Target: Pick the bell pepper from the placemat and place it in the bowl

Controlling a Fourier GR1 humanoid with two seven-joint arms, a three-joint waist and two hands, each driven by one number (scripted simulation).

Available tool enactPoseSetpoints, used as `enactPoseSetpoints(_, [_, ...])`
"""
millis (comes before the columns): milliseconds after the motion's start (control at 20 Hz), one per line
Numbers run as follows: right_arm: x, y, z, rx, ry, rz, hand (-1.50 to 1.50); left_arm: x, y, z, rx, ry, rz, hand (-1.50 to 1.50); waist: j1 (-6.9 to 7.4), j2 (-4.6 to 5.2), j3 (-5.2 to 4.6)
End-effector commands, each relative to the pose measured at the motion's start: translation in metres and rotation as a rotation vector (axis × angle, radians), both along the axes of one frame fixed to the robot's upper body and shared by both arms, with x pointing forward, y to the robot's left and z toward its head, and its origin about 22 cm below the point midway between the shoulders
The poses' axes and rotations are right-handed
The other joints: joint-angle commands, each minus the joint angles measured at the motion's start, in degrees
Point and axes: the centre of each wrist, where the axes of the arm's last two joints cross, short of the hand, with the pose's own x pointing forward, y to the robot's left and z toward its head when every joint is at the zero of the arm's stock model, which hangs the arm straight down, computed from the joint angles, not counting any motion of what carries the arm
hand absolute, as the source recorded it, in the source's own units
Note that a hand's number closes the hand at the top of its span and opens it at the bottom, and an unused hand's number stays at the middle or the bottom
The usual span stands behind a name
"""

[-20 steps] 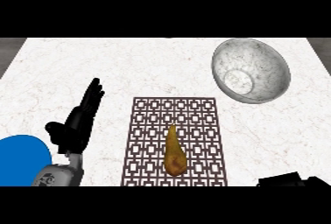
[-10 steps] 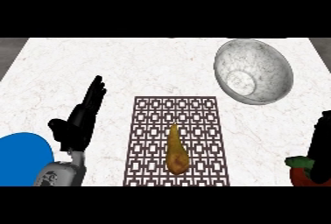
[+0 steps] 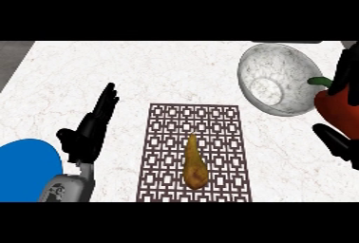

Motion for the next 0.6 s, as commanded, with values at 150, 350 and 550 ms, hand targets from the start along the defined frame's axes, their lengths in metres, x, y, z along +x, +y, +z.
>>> enactPoseSetpoints(150, [0.059, 0.000, -0.027, -0.176, -0.071, -0.109, 1.50, 0.003, 0.004, -0.003, 0.002, -0.005, -0.003, 0.00, 0.55, 0.17, 0.00])
enactPoseSetpoints(350, [0.101, -0.012, -0.057, -0.155, -0.018, -0.146, 1.50, 0.011, -0.013, 0.006, 0.019, 0.000, -0.001, 0.00, 0.21, 0.27, 0.07])
enactPoseSetpoints(550, [0.126, -0.016, -0.072, -0.171, -0.032, -0.175, 1.50, -0.001, -0.001, 0.008, -0.007, -0.007, 0.000, 0.00, -0.08, -0.01, 0.07])
